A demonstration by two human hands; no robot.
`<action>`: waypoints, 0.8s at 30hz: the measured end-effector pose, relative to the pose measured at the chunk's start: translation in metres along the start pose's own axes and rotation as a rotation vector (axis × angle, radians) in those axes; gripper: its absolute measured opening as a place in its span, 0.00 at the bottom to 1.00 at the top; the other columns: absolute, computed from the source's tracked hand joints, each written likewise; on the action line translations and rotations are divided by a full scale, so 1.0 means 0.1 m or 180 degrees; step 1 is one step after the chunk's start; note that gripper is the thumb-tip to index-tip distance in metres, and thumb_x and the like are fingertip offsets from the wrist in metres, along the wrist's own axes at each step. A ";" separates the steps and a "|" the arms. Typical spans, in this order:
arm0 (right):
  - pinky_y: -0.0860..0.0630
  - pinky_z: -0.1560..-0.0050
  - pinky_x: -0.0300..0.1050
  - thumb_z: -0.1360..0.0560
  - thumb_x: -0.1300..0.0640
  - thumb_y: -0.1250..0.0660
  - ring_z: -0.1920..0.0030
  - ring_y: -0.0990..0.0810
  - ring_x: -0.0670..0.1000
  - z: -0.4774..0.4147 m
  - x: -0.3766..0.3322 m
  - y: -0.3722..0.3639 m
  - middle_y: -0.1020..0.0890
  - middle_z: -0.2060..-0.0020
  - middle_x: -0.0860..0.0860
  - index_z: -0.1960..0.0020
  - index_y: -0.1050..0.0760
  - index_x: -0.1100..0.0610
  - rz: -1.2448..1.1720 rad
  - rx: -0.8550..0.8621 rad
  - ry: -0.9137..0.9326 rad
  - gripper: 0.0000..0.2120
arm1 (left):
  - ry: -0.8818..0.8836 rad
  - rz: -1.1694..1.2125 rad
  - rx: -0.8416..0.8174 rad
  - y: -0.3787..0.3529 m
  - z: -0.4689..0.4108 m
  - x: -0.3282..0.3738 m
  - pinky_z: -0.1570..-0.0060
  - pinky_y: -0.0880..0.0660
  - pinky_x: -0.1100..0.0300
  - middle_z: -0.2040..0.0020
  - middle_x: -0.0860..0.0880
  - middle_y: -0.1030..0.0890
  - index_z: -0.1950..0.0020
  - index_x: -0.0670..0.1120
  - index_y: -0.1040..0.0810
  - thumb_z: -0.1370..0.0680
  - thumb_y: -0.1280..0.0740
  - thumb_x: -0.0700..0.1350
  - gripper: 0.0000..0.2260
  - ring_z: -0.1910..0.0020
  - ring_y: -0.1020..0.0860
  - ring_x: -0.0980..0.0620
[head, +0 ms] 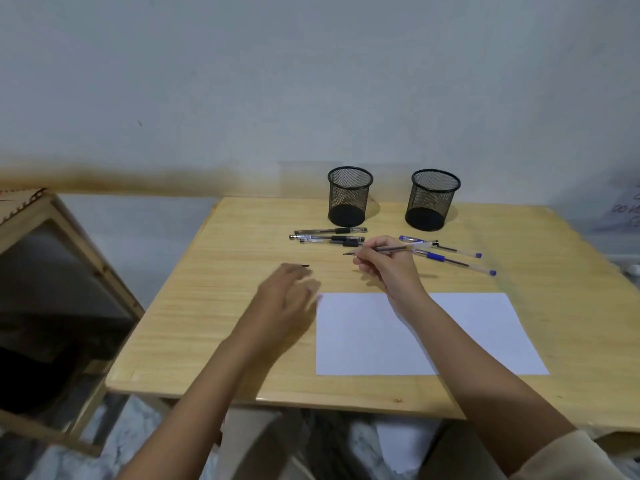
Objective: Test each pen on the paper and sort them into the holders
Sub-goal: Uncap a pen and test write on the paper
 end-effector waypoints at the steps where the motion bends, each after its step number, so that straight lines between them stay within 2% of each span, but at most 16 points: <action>1: 0.24 0.65 0.35 0.29 0.67 0.31 0.67 0.21 0.48 0.01 0.02 -0.06 0.18 0.66 0.57 0.57 0.25 0.61 0.0013 -0.0036 -0.0022 0.04 | -0.0106 -0.0175 -0.0386 -0.14 0.11 0.05 0.44 0.32 0.66 0.42 0.55 0.25 0.42 0.47 0.24 0.23 0.38 0.52 0.14 0.44 0.29 0.61; 3: 0.26 0.67 0.36 0.30 0.67 0.30 0.69 0.22 0.48 0.01 0.09 -0.14 0.20 0.68 0.56 0.60 0.26 0.59 0.0085 -0.0059 -0.0055 0.07 | -0.0137 -0.0527 -0.0831 -0.33 0.27 0.00 0.36 0.35 0.62 0.33 0.58 0.29 0.34 0.50 0.28 0.22 0.39 0.54 0.18 0.36 0.34 0.63; 5: 0.28 0.70 0.37 0.32 0.68 0.28 0.71 0.24 0.48 0.01 0.15 -0.19 0.22 0.70 0.54 0.62 0.28 0.58 0.0142 -0.0105 -0.0022 0.10 | -0.0031 -0.0707 -0.0927 -0.40 0.32 -0.07 0.30 0.44 0.65 0.26 0.59 0.37 0.28 0.51 0.35 0.21 0.41 0.56 0.23 0.28 0.42 0.62; 7: 0.31 0.73 0.40 0.32 0.70 0.29 0.74 0.26 0.48 0.01 0.18 -0.20 0.24 0.73 0.54 0.63 0.30 0.58 0.0253 -0.0131 0.0034 0.12 | -0.0016 -0.0887 -0.0955 -0.48 0.30 -0.06 0.29 0.52 0.65 0.23 0.56 0.44 0.25 0.50 0.41 0.20 0.45 0.56 0.24 0.25 0.48 0.60; 10: 0.33 0.74 0.42 0.31 0.69 0.30 0.77 0.27 0.48 -0.01 0.21 -0.16 0.24 0.74 0.55 0.65 0.32 0.58 0.0421 -0.0022 -0.0011 0.12 | 0.0066 -0.1090 -0.0996 -0.62 0.23 -0.03 0.28 0.57 0.62 0.22 0.53 0.49 0.23 0.50 0.47 0.19 0.50 0.56 0.25 0.24 0.53 0.58; 13: 0.36 0.77 0.38 0.32 0.69 0.31 0.78 0.31 0.49 -0.05 0.23 -0.11 0.26 0.76 0.55 0.69 0.36 0.57 0.0397 0.0189 -0.0063 0.16 | 0.0141 -0.1189 -0.0974 -0.70 0.17 -0.06 0.27 0.58 0.60 0.22 0.53 0.51 0.23 0.50 0.49 0.19 0.51 0.55 0.25 0.24 0.54 0.57; 16: 0.39 0.79 0.35 0.35 0.71 0.33 0.78 0.34 0.50 -0.12 0.22 -0.11 0.29 0.72 0.59 0.71 0.39 0.56 0.0607 0.0338 -0.0031 0.18 | 0.0137 -0.1244 -0.1118 -0.75 0.18 -0.10 0.26 0.60 0.60 0.22 0.54 0.54 0.23 0.50 0.52 0.19 0.53 0.56 0.25 0.24 0.57 0.59; 19: 0.37 0.77 0.37 0.38 0.72 0.33 0.76 0.35 0.50 -0.18 0.23 -0.17 0.33 0.71 0.57 0.72 0.41 0.57 0.0764 0.0315 0.0074 0.18 | 0.0146 -0.1370 -0.1286 -0.78 0.21 -0.15 0.26 0.63 0.57 0.23 0.55 0.59 0.23 0.52 0.58 0.19 0.55 0.58 0.26 0.25 0.62 0.59; 24: 0.32 0.71 0.41 0.39 0.71 0.33 0.73 0.34 0.50 -0.22 0.28 -0.16 0.35 0.74 0.52 0.73 0.41 0.57 0.0941 0.0388 0.0266 0.19 | 0.0342 -0.1487 -0.1159 -0.74 0.23 -0.18 0.27 0.66 0.55 0.23 0.56 0.60 0.23 0.53 0.58 0.20 0.56 0.59 0.27 0.25 0.63 0.59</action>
Point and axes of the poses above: each hand's wrist, its own z-axis away from the middle knuckle, its own y-axis out of the back of the hand, x = y × z, the point moved 10 cm from there along -z, towards the middle knuckle
